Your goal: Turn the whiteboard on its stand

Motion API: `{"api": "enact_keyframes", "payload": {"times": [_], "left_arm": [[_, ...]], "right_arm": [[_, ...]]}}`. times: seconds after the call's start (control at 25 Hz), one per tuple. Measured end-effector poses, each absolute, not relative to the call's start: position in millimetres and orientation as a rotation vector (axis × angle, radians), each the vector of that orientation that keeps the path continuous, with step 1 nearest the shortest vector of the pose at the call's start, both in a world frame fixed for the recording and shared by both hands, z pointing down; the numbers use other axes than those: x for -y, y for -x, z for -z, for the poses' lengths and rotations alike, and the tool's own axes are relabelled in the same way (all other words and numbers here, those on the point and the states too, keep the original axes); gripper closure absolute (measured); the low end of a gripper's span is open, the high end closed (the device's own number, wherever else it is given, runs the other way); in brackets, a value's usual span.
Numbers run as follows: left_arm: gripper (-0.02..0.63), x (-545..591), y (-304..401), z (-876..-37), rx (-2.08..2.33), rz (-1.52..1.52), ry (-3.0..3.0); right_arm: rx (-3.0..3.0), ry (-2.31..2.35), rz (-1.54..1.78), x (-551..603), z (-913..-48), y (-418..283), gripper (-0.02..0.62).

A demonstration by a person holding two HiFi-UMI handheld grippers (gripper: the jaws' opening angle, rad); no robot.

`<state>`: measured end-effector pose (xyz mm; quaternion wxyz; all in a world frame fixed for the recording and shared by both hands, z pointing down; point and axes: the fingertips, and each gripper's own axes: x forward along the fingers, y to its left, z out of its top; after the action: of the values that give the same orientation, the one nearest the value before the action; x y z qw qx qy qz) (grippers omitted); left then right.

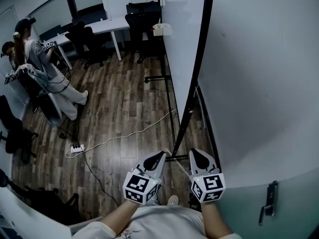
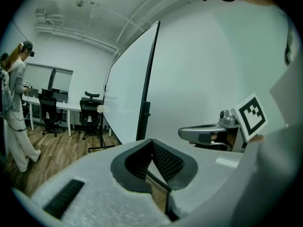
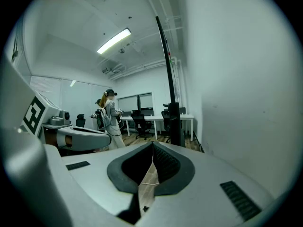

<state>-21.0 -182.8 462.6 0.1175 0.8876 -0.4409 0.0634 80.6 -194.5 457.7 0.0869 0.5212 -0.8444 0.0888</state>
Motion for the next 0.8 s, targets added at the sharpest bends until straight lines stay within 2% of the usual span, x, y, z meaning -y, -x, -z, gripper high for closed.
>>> {"api": "enact_keyframes", "payload": {"times": [0.8], "left_arm": [[0.595,259,23,-467,1.27,-0.186,-2.61]], "right_arm": [[2.461,-1.618,-0.245,295,-464,-82,0.584]]}}
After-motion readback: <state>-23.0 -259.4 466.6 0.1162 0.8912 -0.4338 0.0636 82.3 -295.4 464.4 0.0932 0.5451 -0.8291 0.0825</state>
